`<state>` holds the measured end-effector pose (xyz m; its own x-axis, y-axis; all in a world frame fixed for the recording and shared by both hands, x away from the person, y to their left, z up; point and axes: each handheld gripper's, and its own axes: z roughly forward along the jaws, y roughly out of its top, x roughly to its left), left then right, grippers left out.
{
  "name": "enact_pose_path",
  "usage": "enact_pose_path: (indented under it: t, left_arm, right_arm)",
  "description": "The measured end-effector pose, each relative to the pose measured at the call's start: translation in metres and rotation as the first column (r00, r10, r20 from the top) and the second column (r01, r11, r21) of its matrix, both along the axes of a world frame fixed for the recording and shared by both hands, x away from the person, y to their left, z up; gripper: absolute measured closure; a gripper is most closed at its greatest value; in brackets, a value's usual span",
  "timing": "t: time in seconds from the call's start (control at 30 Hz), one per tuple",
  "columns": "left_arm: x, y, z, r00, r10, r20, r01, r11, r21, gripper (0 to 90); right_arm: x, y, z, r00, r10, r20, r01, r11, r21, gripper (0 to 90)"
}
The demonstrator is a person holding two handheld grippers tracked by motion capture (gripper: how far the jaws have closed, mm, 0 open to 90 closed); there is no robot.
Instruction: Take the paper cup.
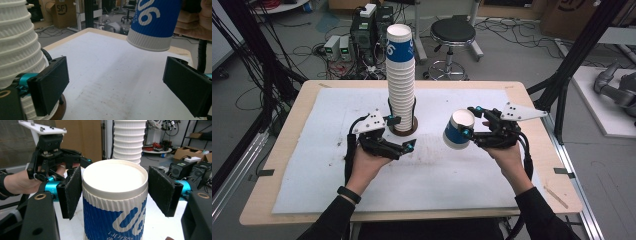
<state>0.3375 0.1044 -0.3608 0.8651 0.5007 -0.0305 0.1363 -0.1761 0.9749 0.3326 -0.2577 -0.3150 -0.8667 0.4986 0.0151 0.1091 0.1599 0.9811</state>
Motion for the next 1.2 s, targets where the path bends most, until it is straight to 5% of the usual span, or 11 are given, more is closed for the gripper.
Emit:
enact_pose_path:
  t: [0.23, 0.47, 1.2]
  left_arm:
    - [-0.003, -0.006, -0.006, 0.9996, -0.029, -0.004, 0.029, 0.9995, 0.013, 6.6]
    - [-0.003, -0.014, -0.009, 0.9983, -0.056, -0.011, 0.057, 0.9982, 0.018, 6.6]
    - [-0.002, -0.022, -0.019, 0.9957, -0.086, -0.034, 0.087, 0.9961, 0.018, 6.6]
  right_arm:
    - [-0.003, 0.004, -0.012, 0.9999, 0.0, 0.011, 0.0, 0.999, -0.041, 30.3]
    - [-0.001, 0.004, -0.019, 0.9985, 0.034, -0.043, -0.035, 0.999, -0.011, 30.3]
    - [-0.001, 0.003, -0.022, 0.9971, 0.057, -0.05, -0.057, 0.998, 0.002, 30.3]
